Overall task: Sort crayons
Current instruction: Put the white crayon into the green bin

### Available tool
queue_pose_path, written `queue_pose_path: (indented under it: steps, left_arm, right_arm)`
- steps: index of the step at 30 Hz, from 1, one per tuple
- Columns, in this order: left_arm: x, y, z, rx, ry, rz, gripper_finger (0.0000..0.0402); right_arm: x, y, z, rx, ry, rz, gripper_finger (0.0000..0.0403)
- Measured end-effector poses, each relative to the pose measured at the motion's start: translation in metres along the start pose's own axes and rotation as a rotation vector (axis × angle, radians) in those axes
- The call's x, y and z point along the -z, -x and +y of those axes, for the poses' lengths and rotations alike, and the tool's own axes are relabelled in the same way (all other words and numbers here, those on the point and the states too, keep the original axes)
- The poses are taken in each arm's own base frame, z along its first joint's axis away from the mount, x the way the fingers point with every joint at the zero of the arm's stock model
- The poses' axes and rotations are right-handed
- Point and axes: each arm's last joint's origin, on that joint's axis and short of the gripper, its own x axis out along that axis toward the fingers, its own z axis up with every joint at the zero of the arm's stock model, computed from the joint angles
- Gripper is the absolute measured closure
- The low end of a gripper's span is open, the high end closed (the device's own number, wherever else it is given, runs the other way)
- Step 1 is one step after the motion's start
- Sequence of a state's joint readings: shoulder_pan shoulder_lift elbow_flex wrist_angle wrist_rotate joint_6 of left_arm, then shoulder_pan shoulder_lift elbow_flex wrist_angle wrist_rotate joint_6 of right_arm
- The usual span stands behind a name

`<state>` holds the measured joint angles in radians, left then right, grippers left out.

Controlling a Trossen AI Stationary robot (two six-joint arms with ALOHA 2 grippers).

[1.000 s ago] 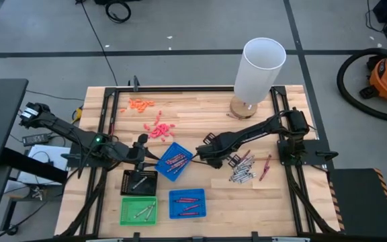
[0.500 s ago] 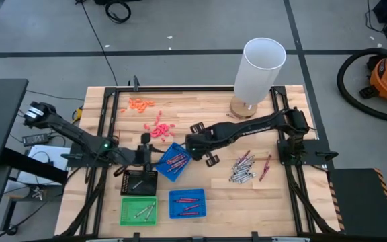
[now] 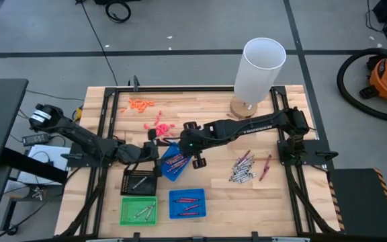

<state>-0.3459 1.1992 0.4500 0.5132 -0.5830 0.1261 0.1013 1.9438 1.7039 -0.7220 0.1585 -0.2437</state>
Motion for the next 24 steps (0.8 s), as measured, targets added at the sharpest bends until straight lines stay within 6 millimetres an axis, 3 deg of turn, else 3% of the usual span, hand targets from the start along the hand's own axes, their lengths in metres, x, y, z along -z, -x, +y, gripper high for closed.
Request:
queue_pose_path:
  steps: [19, 24]
  left_arm:
    - [-0.004, -0.005, 0.008, 0.011, 0.046, -0.042, 0.0208]
    - [-0.004, -0.005, 0.008, 0.011, 0.045, -0.042, 0.0239]
  right_arm:
    - [-0.011, 0.001, -0.003, 0.03, -0.029, -0.118, 0.0363]
    - [-0.012, 0.001, -0.003, 0.027, -0.029, -0.119, 0.0363]
